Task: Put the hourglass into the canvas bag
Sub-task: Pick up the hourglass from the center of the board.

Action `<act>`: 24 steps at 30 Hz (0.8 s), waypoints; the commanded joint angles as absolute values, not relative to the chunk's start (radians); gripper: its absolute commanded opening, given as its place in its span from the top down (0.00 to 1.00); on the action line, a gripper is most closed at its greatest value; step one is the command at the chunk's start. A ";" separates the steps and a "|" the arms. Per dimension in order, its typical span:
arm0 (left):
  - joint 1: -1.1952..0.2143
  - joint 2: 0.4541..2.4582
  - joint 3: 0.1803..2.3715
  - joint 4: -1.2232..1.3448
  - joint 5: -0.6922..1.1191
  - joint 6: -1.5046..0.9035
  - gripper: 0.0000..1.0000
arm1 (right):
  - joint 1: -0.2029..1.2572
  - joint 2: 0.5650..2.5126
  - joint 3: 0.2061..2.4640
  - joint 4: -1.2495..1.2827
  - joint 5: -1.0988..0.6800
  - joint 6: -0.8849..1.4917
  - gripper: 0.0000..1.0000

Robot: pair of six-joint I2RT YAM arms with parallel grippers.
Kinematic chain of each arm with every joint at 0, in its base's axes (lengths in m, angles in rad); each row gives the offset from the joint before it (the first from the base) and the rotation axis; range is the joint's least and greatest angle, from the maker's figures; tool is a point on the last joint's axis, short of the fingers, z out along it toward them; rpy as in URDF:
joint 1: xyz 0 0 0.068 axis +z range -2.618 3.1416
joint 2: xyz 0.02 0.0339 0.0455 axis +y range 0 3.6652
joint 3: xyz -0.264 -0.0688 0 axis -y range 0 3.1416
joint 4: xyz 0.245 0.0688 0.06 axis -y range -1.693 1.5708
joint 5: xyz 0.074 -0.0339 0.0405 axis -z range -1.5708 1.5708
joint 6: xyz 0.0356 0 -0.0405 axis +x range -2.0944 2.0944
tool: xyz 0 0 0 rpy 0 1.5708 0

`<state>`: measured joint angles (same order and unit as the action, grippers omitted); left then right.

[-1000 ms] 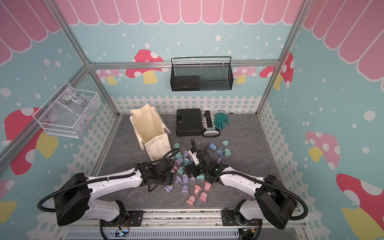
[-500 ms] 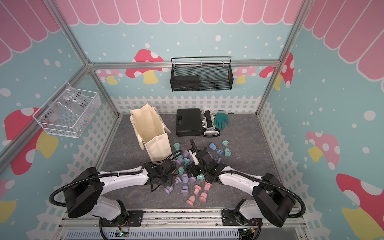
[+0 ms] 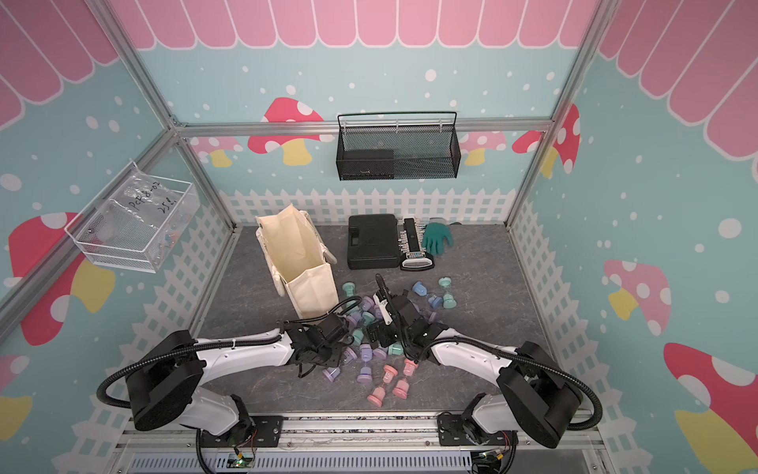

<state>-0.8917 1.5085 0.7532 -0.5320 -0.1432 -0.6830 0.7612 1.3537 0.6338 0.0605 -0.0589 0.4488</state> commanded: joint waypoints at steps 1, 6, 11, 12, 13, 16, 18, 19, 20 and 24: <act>-0.896 1.482 0.759 -0.514 -0.137 -0.672 0.69 | 0.770 1.354 0.655 0.078 -0.038 0.446 0.00; -0.896 1.458 0.766 -0.515 -0.130 -0.666 0.71 | 0.770 1.341 0.657 0.078 -0.026 0.446 0.00; -0.896 1.423 0.781 -0.543 -0.136 -0.661 0.73 | 0.769 1.314 0.651 0.078 -0.013 0.448 0.00; -0.896 1.414 0.786 -0.547 -0.140 -0.662 0.73 | 0.770 1.308 0.649 0.077 -0.007 0.448 0.00; -0.896 1.404 0.792 -0.559 -0.144 -0.662 0.74 | 0.769 1.298 0.646 0.079 -0.002 0.449 0.00; -0.896 1.373 0.814 -0.578 -0.151 -0.657 0.75 | 0.769 1.269 0.641 0.076 0.007 0.447 0.00; -0.896 1.349 0.834 -0.585 -0.147 -0.649 0.75 | 0.769 1.247 0.643 0.073 0.010 0.445 0.00; -0.896 1.334 0.845 -0.588 -0.145 -0.645 0.75 | 0.769 1.235 0.643 0.074 0.012 0.445 0.00; -0.896 1.323 0.853 -0.591 -0.144 -0.642 0.76 | 0.769 1.223 0.643 0.073 0.015 0.442 0.00; -0.896 1.264 0.894 -0.598 -0.146 -0.622 0.77 | 0.769 1.174 0.655 0.072 0.039 0.423 0.00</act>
<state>-0.8917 1.3048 0.8539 -0.5854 -0.1349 -0.6449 0.7612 1.2098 0.6338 0.0605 0.0086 0.4416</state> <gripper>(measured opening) 0.446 0.996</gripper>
